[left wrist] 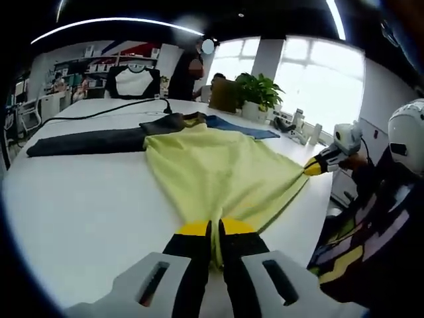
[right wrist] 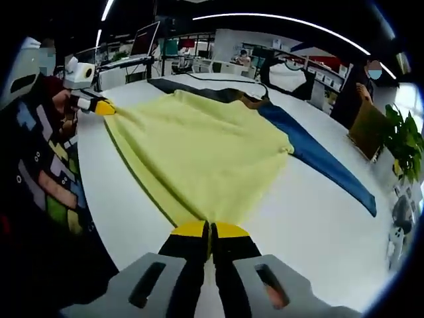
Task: Fold the garment on the visible template until the final outline fits inside the template.
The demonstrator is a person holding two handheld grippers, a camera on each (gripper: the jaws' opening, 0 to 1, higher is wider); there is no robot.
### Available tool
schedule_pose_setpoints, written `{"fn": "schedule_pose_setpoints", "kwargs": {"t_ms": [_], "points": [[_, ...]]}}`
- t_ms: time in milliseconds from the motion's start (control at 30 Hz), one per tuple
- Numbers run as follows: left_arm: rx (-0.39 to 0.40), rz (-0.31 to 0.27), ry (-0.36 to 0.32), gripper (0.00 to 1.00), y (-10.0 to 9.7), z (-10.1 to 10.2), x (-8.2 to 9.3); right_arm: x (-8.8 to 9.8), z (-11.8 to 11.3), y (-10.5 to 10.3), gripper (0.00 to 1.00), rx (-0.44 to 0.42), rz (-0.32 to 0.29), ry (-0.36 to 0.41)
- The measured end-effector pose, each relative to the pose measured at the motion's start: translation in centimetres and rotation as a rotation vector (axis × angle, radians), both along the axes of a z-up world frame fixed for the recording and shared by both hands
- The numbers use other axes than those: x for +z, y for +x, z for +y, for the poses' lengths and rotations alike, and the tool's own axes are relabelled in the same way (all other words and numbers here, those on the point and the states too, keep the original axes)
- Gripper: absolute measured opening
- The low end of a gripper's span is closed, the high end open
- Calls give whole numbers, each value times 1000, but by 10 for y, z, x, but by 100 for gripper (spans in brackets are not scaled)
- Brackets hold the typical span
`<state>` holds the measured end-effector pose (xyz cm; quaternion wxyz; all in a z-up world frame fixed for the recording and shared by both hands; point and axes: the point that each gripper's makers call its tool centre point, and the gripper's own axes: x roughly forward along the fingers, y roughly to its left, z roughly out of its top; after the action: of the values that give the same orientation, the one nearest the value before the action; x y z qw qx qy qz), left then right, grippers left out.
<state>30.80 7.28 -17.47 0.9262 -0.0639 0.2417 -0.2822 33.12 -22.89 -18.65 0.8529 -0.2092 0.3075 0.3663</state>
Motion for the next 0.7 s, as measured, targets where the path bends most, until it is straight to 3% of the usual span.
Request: {"fn": "schedule_pose_setpoints", "kwargs": {"t_ms": [167, 367, 533, 700], "points": [[-38, -18, 34, 5, -4, -6, -2, 0, 4, -6, 0, 5, 34, 66], [-64, -20, 50, 6, -9, -8, -2, -2, 5, -9, 0, 18, 31, 55], [-80, -36, 39, 9, -11, -7, 10, -3, 7, -9, 0, 23, 36, 63], [-84, -67, 106, 15, -10, -2, 15, -5, 6, -8, 0, 18, 47, 84]]}}
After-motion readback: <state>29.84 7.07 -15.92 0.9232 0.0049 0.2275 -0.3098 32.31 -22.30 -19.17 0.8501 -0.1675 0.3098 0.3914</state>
